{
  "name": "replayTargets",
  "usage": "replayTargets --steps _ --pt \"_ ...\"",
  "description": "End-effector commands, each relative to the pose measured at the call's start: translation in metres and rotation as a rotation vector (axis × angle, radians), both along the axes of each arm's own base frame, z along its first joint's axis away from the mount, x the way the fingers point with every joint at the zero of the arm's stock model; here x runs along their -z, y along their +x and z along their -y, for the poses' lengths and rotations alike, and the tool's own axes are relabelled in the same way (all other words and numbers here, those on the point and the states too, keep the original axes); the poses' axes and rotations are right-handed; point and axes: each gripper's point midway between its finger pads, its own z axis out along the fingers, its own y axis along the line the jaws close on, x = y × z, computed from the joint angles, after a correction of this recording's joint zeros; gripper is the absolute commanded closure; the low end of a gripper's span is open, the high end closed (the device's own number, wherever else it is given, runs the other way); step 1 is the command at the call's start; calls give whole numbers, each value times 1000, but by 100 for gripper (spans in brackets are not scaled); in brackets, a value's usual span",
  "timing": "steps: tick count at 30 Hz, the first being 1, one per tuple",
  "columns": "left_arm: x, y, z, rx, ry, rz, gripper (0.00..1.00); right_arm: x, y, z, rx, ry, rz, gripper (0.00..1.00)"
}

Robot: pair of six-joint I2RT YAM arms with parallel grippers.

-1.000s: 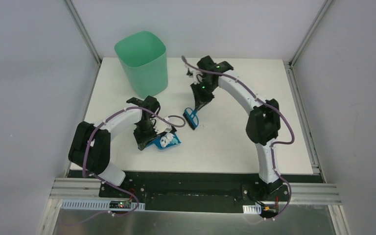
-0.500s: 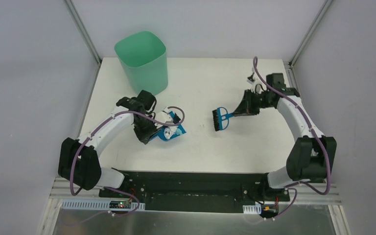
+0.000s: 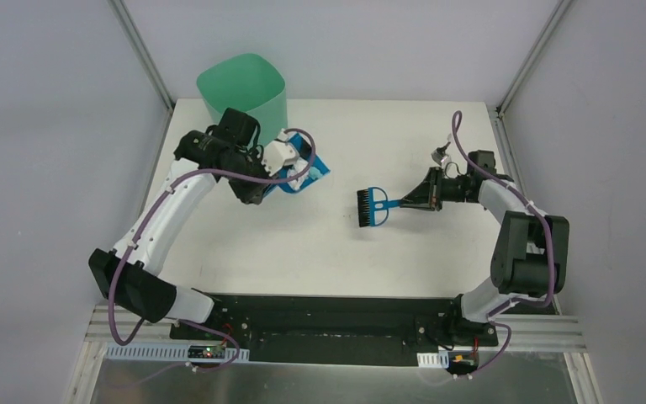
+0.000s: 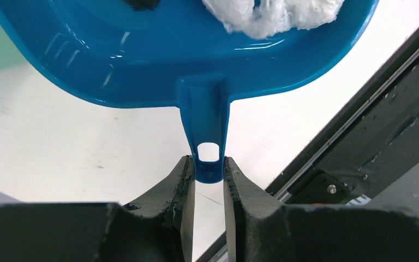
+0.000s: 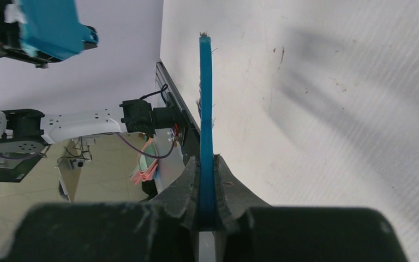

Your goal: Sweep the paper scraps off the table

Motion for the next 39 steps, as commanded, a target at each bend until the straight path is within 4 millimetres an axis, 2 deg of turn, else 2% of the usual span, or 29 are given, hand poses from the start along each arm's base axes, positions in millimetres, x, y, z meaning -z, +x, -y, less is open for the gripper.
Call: replayTargets --steps 1,4,8,12,18,21,25,33,39 --pt "-46 21 -1 -97 -69 72 98 -10 5 6 -36 58 63 100" --pt "-64 36 -2 -143 -112 87 98 -9 4 8 -32 45 70 100" --pt "-87 63 -16 -246 -173 94 98 -12 1 10 -25 37 88 100" --pt "-109 87 -40 -338 -228 112 99 -14 1 13 -14 37 99 100" --pt "-120 114 -72 -456 -252 119 99 -15 1 17 -2 48 94 100" --pt "-133 128 -88 -516 -261 155 99 -15 1 17 -4 53 92 100" --pt "-135 147 -110 -557 -179 228 98 -18 0 17 -9 61 96 100" --pt "-122 178 -154 -594 18 304 99 -23 -4 18 -13 70 107 100" --pt "-129 195 -188 -624 184 396 99 -25 -7 17 -14 81 92 100"
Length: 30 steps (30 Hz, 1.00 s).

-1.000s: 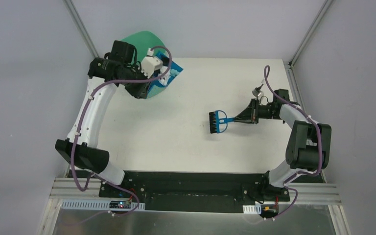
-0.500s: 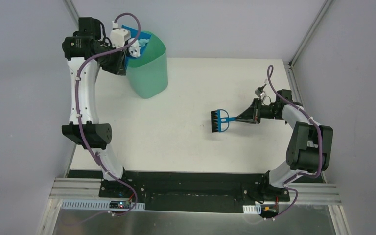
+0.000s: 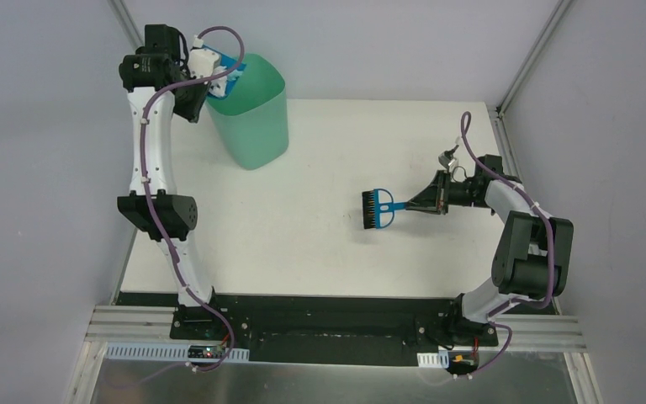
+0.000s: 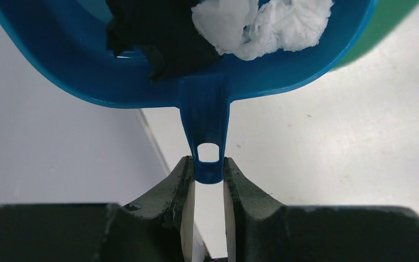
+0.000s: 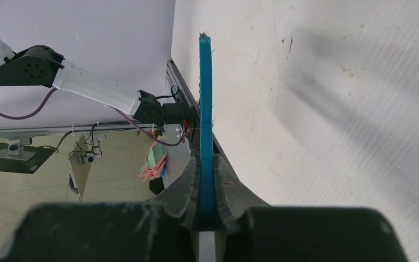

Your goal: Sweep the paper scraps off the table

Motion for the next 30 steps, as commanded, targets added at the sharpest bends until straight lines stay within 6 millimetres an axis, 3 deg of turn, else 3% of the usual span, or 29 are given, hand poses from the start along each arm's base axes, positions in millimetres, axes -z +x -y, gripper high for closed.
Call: replayTargets --steps 1,5,9,10,14,18,23,26,30 --pt "-32 17 -37 -51 185 124 99 -24 1 0 -17 30 107 100" --pt "-38 31 -55 -39 344 152 98 -29 0 0 -17 22 136 100" --pt "-58 51 -63 4 573 210 98 -29 0 1 -17 12 146 100" --pt "-63 60 -54 33 631 237 99 -29 -1 1 -16 12 144 100" --pt "-107 87 -48 103 925 329 99 -27 0 1 -16 14 134 100" --pt "-137 108 -44 170 1152 359 100 -31 -1 0 -19 13 149 100" --pt "-168 117 -37 231 1365 374 100 -31 -1 0 -20 15 151 100" --pt "-172 115 -36 243 1407 349 100 -30 -1 0 -23 23 143 100" --pt "-160 109 -42 259 1429 272 100 -29 -2 0 -34 29 135 100"
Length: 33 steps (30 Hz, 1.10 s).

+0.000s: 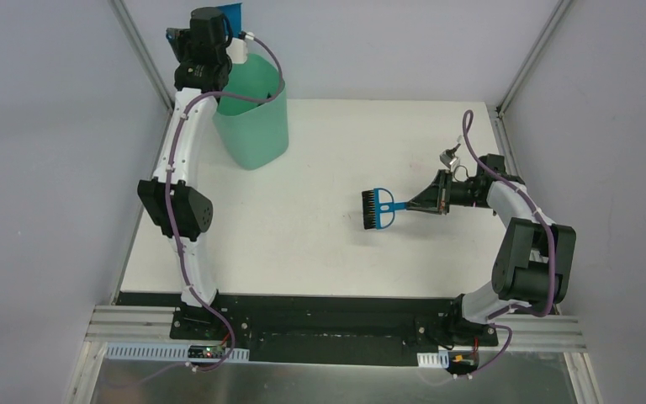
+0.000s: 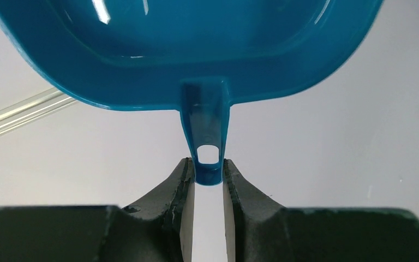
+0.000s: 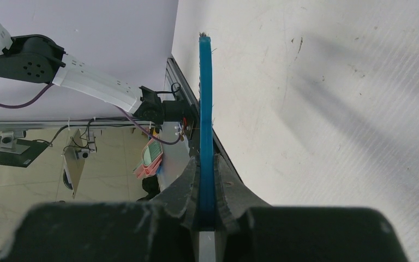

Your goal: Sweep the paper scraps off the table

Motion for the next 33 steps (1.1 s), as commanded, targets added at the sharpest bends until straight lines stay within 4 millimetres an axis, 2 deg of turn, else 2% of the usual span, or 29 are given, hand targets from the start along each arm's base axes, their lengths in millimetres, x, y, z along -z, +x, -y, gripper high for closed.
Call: replayTargets --steps 1,4,7,10,13,17,20,22,24,29,33 --pt "-24 -14 -8 -49 116 14 100 -18 5 1 -26 29 95 100" --pt "-38 -12 -6 -28 189 51 100 -19 4 0 -33 36 91 100" --pt "-49 -16 -8 -48 173 77 100 -19 3 0 -36 37 89 100" --pt "-45 -20 -9 -50 136 73 100 -20 3 0 -38 38 92 100" --pt "-27 -29 -7 -45 78 41 100 -19 3 0 -37 37 89 100" --pt "-37 -43 -7 -44 11 85 100 -19 3 0 -37 38 88 100" --pt "-21 -55 -9 -71 -47 40 100 -19 3 0 -37 38 85 100" --pt "-26 -69 -11 -93 -129 72 100 -19 3 1 -37 34 89 100" --pt "-20 -91 -4 -91 -289 67 99 -19 3 1 -36 28 95 100" --pt "20 -147 21 -79 -647 -50 99 -18 3 1 -34 23 92 100" --pt "52 -196 50 -80 -898 -187 99 -14 5 2 -32 21 76 100"
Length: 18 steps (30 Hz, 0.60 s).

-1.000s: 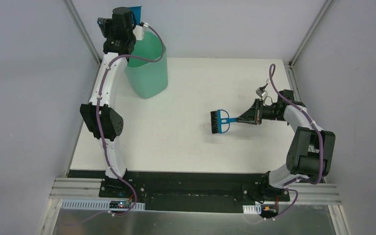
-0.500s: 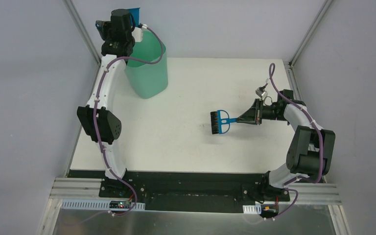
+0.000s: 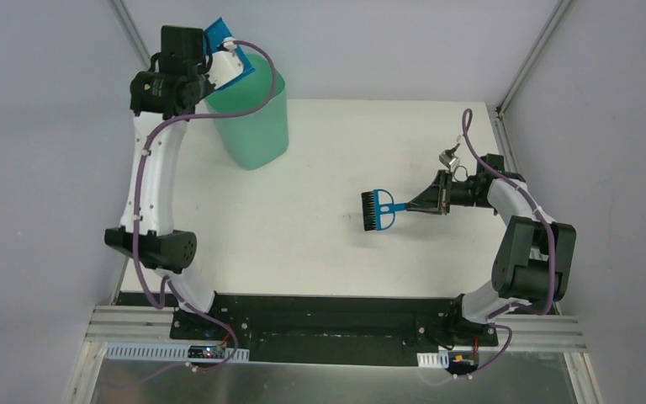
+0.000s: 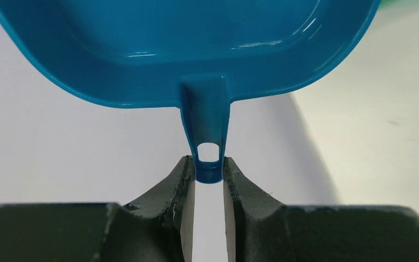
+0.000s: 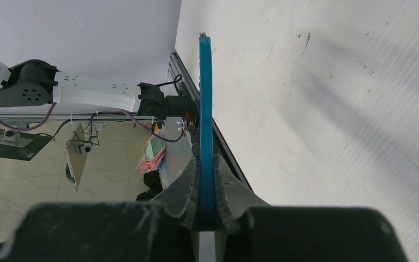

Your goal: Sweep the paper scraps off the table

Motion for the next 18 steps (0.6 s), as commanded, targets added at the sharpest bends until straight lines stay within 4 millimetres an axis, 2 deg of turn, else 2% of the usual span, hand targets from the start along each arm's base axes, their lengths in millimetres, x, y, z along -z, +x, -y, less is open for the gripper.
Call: replayTargets --steps 1,6,8,12,15,18 --pt "31 -84 40 6 -403 -136 99 -10 10 2 -7 13 73 100" --pt "75 -143 89 126 -670 -336 98 -9 9 3 -3 2 70 100" --pt "102 -168 107 172 -754 -455 96 -6 9 3 2 -12 59 100" --pt "145 -210 135 261 -878 -661 93 7 12 6 18 -39 -2 100" --pt "176 -234 147 296 -911 -785 90 20 13 6 20 -53 -59 100" --pt "210 -251 151 309 -862 -874 89 42 14 4 11 -109 -140 100"
